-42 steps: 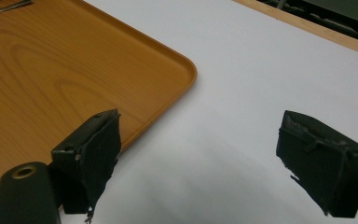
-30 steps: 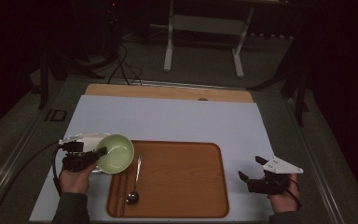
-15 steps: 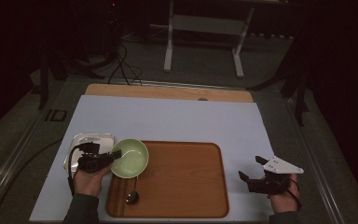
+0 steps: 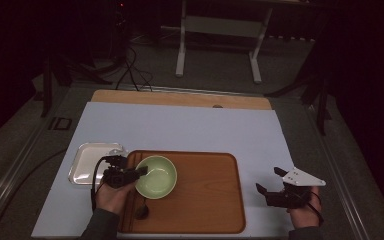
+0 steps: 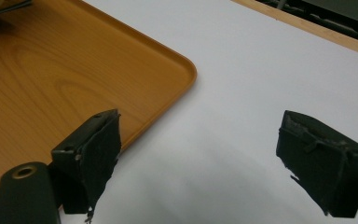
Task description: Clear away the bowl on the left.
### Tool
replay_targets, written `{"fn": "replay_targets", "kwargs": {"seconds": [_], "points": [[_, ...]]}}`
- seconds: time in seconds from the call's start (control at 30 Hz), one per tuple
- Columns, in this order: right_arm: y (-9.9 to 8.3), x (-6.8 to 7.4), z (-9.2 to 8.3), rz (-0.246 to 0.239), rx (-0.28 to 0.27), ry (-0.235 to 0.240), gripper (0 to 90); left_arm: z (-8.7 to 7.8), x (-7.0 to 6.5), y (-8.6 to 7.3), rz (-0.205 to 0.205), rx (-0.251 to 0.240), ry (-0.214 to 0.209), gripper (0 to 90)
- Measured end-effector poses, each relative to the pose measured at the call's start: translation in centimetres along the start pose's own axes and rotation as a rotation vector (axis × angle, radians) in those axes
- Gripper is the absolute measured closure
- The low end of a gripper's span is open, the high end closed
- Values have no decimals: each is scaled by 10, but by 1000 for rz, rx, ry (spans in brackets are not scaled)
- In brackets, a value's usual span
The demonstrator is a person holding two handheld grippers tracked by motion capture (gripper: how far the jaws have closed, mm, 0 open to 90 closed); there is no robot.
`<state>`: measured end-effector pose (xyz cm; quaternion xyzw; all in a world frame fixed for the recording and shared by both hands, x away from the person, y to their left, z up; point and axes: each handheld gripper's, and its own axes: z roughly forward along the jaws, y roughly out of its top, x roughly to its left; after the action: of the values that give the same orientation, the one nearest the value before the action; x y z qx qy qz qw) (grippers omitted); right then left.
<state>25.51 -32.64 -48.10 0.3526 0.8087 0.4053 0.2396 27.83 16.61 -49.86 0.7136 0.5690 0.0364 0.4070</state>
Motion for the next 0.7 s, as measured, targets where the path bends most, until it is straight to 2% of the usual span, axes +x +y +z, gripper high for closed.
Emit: {"fn": "replay_targets", "kwargs": {"seconds": [0.23, 0.3, 0.43, 0.57, 0.6, 0.7], "points": [[0, 0, 0, -1, 0, 0, 137, 16, -8, -6, 5, 56, 26, 808], [0, 0, 0, -2, 1, 0, 137, 18, -8, -6, -7, 63, 18, 809], [0, 0, 1, 0, 7, 1, 137, 22, -10, -7, -7, 83, 22, 812], [0, 1, 1, 0, 7, 1, 137, 26, -11, -8, -6, 92, 0, 785], [0, 1, 0, 0, 6, 1, 137, 26, -11, -8, 1, 95, -5, 771], [0, 0, 0, -1, 7, 1, 137, 26, -11, -7, 27, 105, 1, 636]]}}
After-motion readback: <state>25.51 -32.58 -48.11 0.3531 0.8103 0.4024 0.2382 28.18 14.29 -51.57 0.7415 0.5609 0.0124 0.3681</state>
